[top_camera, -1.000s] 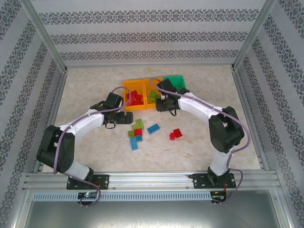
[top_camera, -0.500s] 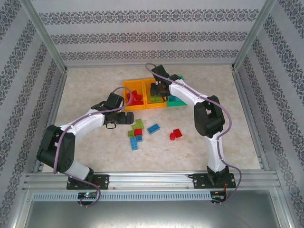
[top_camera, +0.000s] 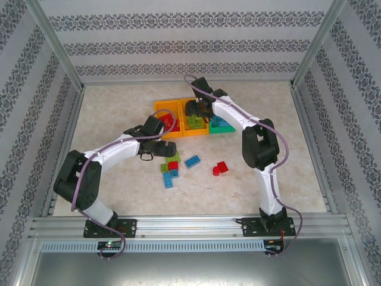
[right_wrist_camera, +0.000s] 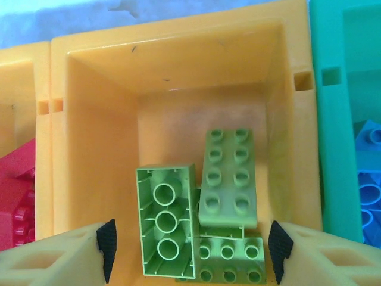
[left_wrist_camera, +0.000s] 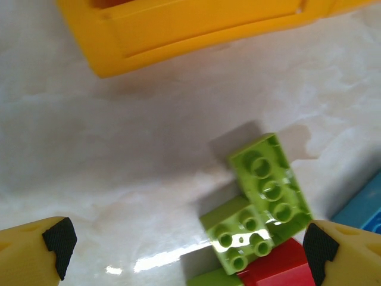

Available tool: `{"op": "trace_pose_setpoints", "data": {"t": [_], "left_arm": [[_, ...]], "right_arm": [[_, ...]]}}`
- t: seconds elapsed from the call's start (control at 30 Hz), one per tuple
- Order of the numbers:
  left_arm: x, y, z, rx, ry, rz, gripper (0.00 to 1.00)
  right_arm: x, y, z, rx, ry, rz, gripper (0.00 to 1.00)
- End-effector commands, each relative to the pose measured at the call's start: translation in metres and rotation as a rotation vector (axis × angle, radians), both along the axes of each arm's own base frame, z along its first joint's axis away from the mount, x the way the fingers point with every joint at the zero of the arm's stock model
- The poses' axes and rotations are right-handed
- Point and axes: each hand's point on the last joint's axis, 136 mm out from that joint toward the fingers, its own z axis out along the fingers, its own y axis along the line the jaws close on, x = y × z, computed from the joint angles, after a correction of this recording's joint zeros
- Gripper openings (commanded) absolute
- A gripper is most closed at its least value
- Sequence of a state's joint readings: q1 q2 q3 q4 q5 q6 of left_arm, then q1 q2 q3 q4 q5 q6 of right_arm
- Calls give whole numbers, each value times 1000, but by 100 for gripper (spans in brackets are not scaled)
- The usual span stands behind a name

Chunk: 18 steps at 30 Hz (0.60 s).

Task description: Sort the legos into containers by color

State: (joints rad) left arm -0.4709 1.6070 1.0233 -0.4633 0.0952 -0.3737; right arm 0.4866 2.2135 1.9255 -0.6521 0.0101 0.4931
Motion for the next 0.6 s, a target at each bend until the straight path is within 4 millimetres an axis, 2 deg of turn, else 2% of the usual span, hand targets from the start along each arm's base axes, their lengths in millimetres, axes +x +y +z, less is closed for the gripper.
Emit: {"op": "trace_pose_setpoints", "data": {"t": [0.0,0.13,0.3,0.47,0.57], "left_arm": [[-1,-8,0,49,24,-24,100],[-1,-17,-10,49,80,-21,100],[0,-29,-20,36,137,-10,100],[2,-41,-24,25,174,-14,96],[2,-49,-27,18,195,-14,92]], "right_arm": [[-4,3,20,27,-19,11,72],[-16,0,33,41,-43,4,75],[-35,-21,41,29,-65,-32,77],[-53,-41,48,22,-90,-60,78],[-61,-56,46,-3,-96,-86,80]]}}
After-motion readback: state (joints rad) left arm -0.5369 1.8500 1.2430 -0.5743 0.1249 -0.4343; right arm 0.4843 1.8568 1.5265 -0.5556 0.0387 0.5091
